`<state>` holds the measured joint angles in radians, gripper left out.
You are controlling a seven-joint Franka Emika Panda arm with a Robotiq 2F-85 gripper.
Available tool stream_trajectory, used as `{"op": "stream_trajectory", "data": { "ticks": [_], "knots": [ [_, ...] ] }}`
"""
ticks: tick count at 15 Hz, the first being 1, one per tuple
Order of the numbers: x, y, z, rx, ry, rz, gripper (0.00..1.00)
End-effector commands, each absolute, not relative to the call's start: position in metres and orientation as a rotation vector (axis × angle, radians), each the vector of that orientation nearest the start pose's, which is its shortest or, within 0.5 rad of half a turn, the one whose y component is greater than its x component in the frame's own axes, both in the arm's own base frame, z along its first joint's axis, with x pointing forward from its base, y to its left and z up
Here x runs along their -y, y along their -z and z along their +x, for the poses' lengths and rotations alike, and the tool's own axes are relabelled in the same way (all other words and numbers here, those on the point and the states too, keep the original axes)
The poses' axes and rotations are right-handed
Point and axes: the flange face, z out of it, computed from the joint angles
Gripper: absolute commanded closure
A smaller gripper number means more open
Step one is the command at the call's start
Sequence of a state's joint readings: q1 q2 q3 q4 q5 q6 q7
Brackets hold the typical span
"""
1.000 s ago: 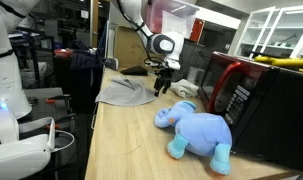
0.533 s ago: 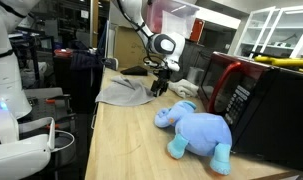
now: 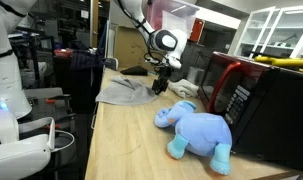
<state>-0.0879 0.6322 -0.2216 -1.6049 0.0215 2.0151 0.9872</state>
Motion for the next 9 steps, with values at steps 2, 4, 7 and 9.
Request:
{"op": "stream_trajectory", "data": {
  "ticks": [2,4,7,9],
  "knots": [
    [0.218,-0.288,0.641,-1.988,-0.097,-2.615,1.0],
    [0.236,-0.295,0.64,-2.016,-0.015,-2.588,1.0],
    [0.264,-0.3,0.639,-2.075,0.078,-2.539,1.0],
    [0.278,-0.301,0.638,-2.104,0.135,-2.509,1.0]
  ]
}}
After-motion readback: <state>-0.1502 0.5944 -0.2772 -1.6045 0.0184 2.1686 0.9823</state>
